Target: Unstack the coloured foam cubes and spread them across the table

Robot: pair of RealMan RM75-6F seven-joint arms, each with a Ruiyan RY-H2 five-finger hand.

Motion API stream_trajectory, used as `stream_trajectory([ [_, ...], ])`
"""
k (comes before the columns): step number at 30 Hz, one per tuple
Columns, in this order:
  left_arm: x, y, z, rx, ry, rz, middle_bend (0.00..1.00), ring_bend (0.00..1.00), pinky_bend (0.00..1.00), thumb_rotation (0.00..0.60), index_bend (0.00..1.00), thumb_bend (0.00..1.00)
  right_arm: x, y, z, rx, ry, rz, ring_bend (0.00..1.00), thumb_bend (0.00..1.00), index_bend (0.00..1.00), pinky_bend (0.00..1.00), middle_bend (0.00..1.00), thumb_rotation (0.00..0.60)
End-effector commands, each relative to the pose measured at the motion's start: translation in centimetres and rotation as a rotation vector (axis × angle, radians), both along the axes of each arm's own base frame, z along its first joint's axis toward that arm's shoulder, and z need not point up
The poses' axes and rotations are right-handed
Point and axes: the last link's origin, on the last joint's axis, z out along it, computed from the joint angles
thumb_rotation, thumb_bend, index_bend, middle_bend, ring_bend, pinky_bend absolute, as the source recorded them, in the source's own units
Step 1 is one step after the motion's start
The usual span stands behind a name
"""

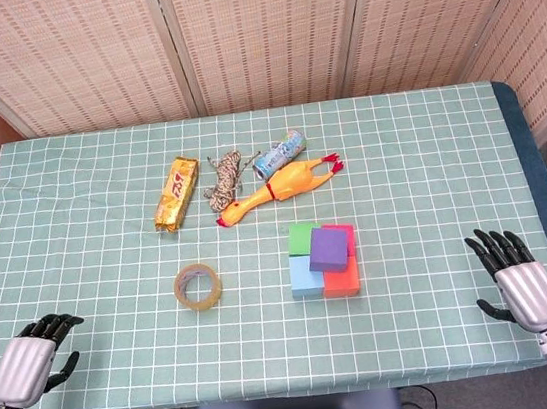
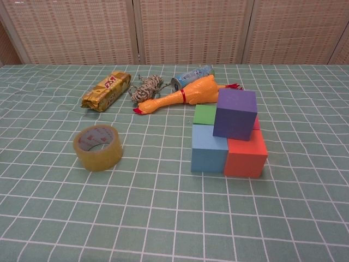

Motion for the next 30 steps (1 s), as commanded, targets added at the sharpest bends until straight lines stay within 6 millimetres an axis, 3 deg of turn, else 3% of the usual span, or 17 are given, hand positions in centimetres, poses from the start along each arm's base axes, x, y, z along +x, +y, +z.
stream_trajectory([
  [1, 0.1, 0.0, 0.0, 0.002, -0.002, -0.003, 0.31, 0.26, 0.43, 0.600, 0.29, 0.38, 0.0, 0.0, 0.0, -0.002, 0.000, 0.002, 0.00, 0.12, 0.04, 0.06, 0.00, 0.600],
  [18, -0.2, 0.1, 0.0, -0.011, -0.008, 0.012, 0.31, 0.26, 0.43, 0.600, 0.30, 0.38, -0.1, -0.7, -0.3, 0.031, -0.032, -0.014, 0.00, 0.12, 0.03, 0.07, 0.00, 0.600],
  [24, 0.3, -0.4, 0.1, -0.018, -0.025, -0.007, 0.31, 0.26, 0.43, 0.600, 0.30, 0.38, 0.7, -0.2, -0.7, 0.012, -0.112, 0.102, 0.00, 0.12, 0.00, 0.07, 0.00, 0.600],
  [30, 0.1, -0.2, 0.0, -0.017, -0.016, 0.007, 0.31, 0.26, 0.43, 0.600, 0.30, 0.38, 2.9, -1.9, -2.5, 0.028, -0.207, 0.244, 0.00, 0.10, 0.00, 0.07, 0.00, 0.600],
])
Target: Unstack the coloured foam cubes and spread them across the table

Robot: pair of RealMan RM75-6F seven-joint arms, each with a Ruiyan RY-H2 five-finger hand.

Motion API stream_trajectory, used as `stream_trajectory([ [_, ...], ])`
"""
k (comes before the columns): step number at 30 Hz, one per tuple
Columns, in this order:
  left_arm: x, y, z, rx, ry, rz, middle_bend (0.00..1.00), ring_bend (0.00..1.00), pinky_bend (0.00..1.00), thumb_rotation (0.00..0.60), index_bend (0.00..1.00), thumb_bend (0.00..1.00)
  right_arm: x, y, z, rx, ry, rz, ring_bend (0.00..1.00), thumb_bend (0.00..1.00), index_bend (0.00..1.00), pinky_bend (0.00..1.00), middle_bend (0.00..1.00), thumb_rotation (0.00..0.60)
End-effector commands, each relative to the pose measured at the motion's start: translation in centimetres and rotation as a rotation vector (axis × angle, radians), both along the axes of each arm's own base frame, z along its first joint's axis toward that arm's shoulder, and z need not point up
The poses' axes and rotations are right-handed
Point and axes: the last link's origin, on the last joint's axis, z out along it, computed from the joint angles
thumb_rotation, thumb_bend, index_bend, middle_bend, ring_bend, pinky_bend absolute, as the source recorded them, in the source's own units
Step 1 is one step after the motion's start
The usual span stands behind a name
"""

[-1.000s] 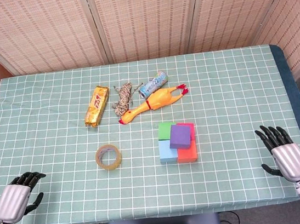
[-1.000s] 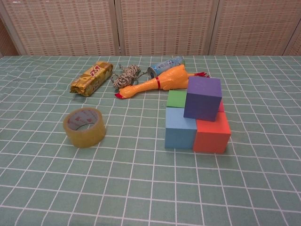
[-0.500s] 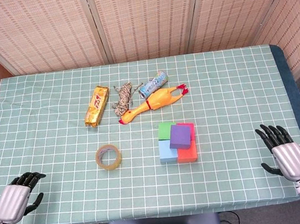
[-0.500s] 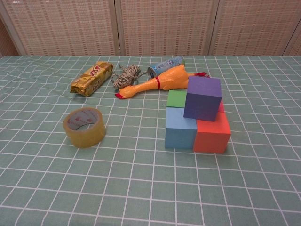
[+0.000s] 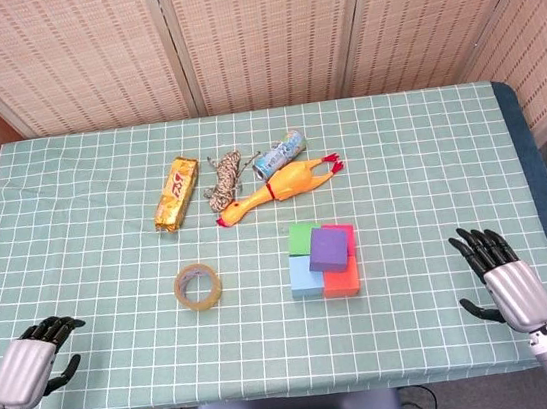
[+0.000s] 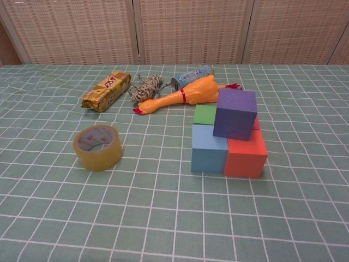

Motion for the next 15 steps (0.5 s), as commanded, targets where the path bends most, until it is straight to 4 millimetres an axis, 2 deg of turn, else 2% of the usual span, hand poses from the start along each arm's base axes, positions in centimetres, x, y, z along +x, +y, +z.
stream_trajectory([
  [1, 0.0, 0.1, -0.1, -0.003, 0.009, 0.000, 0.31, 0.26, 0.43, 0.600, 0.30, 0.38, 1.9, -1.8, -1.8, 0.016, -0.036, 0.121, 0.00, 0.10, 0.00, 0.07, 0.00, 0.600],
  [10, 0.0, 0.0, 0.1, 0.001, 0.010, 0.001, 0.31, 0.26, 0.43, 0.600, 0.30, 0.38, 6.1, -6.6, -6.0, 0.108, -0.091, 0.169, 0.00, 0.06, 0.00, 0.07, 0.00, 0.600],
  [15, 0.0, 0.0, 0.2, 0.005, 0.004, -0.001, 0.31, 0.26, 0.43, 0.600, 0.30, 0.38, 8.0, -8.2, -7.8, 0.144, -0.112, 0.172, 0.00, 0.06, 0.00, 0.10, 0.00, 0.600],
])
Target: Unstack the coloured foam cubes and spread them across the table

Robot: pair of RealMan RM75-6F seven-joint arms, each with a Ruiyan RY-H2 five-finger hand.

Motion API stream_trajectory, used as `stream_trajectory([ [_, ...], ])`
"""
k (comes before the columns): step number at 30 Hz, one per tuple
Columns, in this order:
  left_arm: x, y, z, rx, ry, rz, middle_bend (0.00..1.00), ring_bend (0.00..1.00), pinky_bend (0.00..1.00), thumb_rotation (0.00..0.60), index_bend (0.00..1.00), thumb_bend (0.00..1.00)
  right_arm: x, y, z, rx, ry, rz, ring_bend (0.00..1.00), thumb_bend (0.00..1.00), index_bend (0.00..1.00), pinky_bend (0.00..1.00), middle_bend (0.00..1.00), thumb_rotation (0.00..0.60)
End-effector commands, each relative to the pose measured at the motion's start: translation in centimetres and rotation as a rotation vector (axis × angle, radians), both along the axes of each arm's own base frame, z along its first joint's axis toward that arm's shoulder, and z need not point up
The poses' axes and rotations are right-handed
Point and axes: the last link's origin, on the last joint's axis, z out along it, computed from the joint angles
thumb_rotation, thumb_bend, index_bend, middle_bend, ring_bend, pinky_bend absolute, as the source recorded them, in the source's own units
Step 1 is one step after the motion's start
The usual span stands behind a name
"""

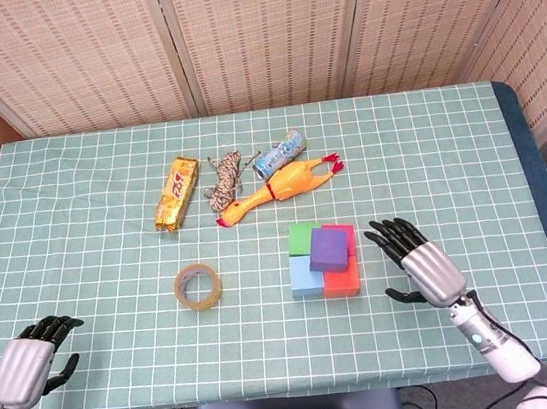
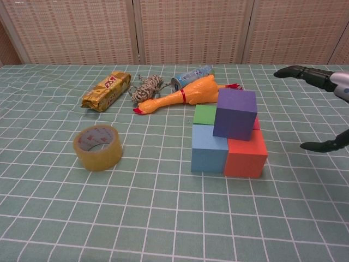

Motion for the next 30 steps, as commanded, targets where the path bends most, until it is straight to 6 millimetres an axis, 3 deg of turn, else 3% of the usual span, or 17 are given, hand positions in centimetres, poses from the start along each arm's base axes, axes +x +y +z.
stream_trajectory([
  [1, 0.0, 0.0, -0.1, -0.007, 0.004, 0.001, 0.31, 0.26, 0.43, 0.600, 0.30, 0.38, 1.7, -1.4, -1.4, 0.010, -0.015, 0.008, 0.00, 0.06, 0.00, 0.11, 0.00, 0.600],
  [12, 0.0, 0.0, -0.1, -0.006, 0.003, -0.003, 0.31, 0.26, 0.43, 0.600, 0.30, 0.38, 5.4, -4.6, -4.2, 0.005, -0.026, 0.020, 0.00, 0.06, 0.00, 0.15, 0.01, 0.600],
  [18, 0.0, -0.1, -0.1, -0.009, 0.004, -0.004, 0.31, 0.26, 0.43, 0.600, 0.30, 0.38, 6.5, -5.8, -5.5, 0.030, -0.040, 0.000, 0.01, 0.06, 0.02, 0.23, 0.03, 0.600],
  [26, 0.0, -0.1, -0.1, -0.011, 0.005, -0.006, 0.31, 0.26, 0.43, 0.600, 0.30, 0.38, 6.8, -6.6, -6.2, 0.012, -0.052, 0.014, 0.26, 0.06, 0.28, 0.53, 0.28, 0.600],
  [30, 0.0, -0.1, 0.0, -0.008, 0.003, -0.006, 0.31, 0.26, 0.43, 0.600, 0.30, 0.38, 6.3, -6.7, -6.2, -0.009, -0.051, 0.024, 0.39, 0.06, 0.36, 0.64, 0.38, 0.600],
])
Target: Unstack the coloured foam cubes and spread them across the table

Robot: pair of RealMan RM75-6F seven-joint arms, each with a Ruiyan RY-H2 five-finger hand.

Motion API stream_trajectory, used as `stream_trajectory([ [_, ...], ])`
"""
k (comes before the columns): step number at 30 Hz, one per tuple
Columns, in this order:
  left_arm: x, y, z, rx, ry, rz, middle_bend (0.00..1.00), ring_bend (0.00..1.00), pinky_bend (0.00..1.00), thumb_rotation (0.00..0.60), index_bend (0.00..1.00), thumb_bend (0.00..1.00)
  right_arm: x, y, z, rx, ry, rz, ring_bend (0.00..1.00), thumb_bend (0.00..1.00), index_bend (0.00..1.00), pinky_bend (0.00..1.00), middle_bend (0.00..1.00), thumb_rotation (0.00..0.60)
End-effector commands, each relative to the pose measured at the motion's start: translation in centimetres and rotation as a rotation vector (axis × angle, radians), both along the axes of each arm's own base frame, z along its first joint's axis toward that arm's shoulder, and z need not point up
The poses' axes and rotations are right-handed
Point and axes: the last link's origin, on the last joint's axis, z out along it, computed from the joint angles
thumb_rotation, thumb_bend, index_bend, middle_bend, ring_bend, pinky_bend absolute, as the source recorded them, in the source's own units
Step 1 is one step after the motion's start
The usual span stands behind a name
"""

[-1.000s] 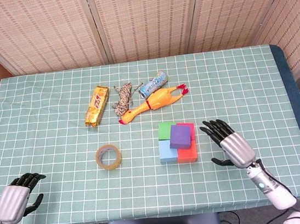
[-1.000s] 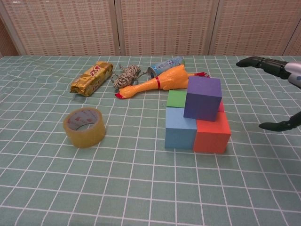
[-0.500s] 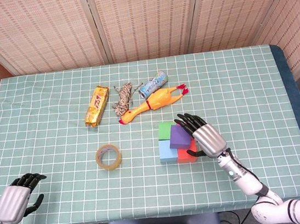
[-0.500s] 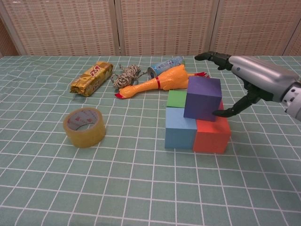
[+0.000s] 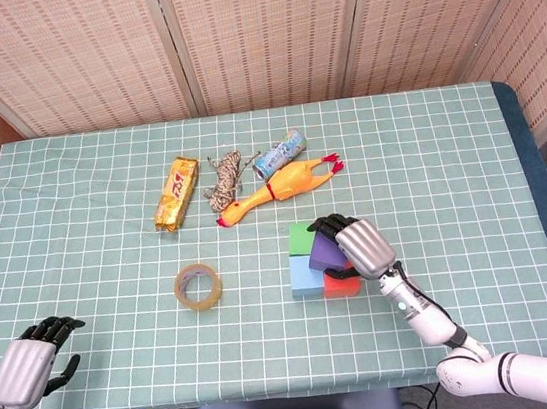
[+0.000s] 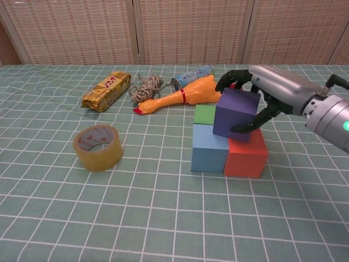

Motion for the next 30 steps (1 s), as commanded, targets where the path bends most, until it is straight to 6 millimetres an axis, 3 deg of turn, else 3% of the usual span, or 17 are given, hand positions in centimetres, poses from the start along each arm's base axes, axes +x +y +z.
stream_trajectory([
  [1, 0.0, 0.0, 0.0, 0.000, 0.000, 0.001, 0.31, 0.26, 0.43, 0.600, 0.30, 0.38, -0.3, 0.0, 0.1, -0.018, -0.006, 0.012, 0.41, 0.06, 0.38, 0.67, 0.40, 0.600],
  [5, -0.1, 0.0, -0.1, -0.003, 0.002, 0.004, 0.31, 0.26, 0.43, 0.600, 0.30, 0.38, -0.6, 0.1, 0.5, -0.039, -0.032, 0.026, 0.49, 0.10, 0.49, 0.74, 0.48, 0.600],
  [12, -0.1, 0.1, 0.1, -0.001, 0.000, 0.005, 0.31, 0.26, 0.43, 0.600, 0.30, 0.38, -2.2, 1.6, 3.7, -0.129, -0.016, 0.048, 0.50, 0.12, 0.51, 0.76, 0.50, 0.600],
  [22, -0.1, 0.2, -0.1, 0.001, -0.002, 0.010, 0.31, 0.26, 0.43, 0.600, 0.30, 0.38, -11.4, 3.6, 10.3, -0.205, 0.248, -0.237, 0.50, 0.12, 0.50, 0.75, 0.50, 0.600],
  [25, -0.1, 0.2, -0.4, -0.007, 0.007, 0.012, 0.31, 0.26, 0.43, 0.600, 0.30, 0.38, -14.3, 3.7, 11.4, -0.186, 0.286, -0.332, 0.40, 0.12, 0.40, 0.57, 0.45, 0.600],
  [29, -0.1, 0.2, -0.6, -0.015, 0.012, 0.012, 0.31, 0.26, 0.43, 0.600, 0.30, 0.38, -15.9, 3.4, 12.0, -0.163, 0.267, -0.397, 0.16, 0.12, 0.20, 0.25, 0.24, 0.600],
  [30, -0.1, 0.2, -0.6, -0.016, 0.012, 0.012, 0.31, 0.26, 0.43, 0.600, 0.30, 0.38, -16.1, 3.3, 12.0, -0.155, 0.266, -0.401, 0.13, 0.12, 0.18, 0.22, 0.22, 0.600],
])
